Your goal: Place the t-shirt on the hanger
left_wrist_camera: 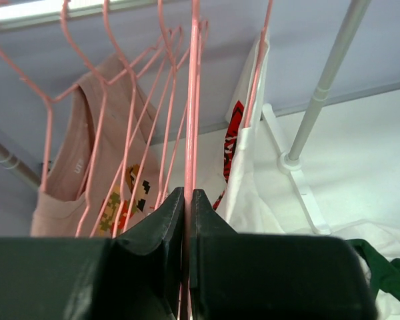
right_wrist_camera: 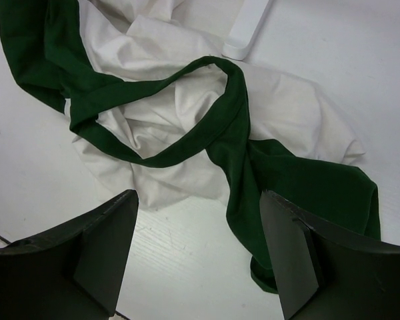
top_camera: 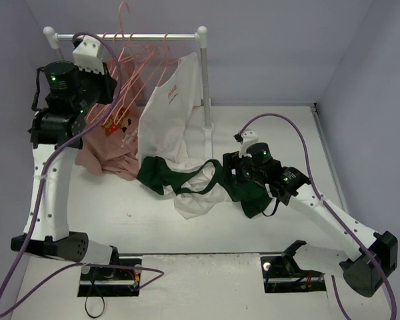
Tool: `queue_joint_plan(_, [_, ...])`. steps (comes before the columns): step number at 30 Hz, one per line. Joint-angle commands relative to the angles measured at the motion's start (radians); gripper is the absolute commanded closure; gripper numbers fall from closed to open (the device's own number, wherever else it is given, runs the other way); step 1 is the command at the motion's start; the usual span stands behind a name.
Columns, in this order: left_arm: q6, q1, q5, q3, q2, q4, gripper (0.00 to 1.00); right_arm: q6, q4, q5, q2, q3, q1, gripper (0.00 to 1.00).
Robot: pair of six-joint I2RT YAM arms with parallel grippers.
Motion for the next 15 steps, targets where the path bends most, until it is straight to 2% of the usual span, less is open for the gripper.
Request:
queue_joint_plan(1, [0.009,-0.001,-0.008,0.058,-0.1,0.001,1.0,0.042,0.035,0.077,0.019,-0.002,0.01,0.3])
queue_joint_plan(7, [0.0,-0.015,0.021,-0.048,-0.228,-0.034,1.0,0.185,0.038,0.215,0.052,-0.055,0.025,0.3])
queue_joint_plan(10, [-0.001,-0.061,0.077,-0.13,-0.319,-0.039,1.0,0.238,0.04,0.299,0.09,-0.06,0.065,0.3])
queue_joint_plan(15, [-0.004,-0.147,0.174,-0.342,-0.483,-0.038,1.0,0.293,0.038,0.435,0.19,0.017,0.119,0.37])
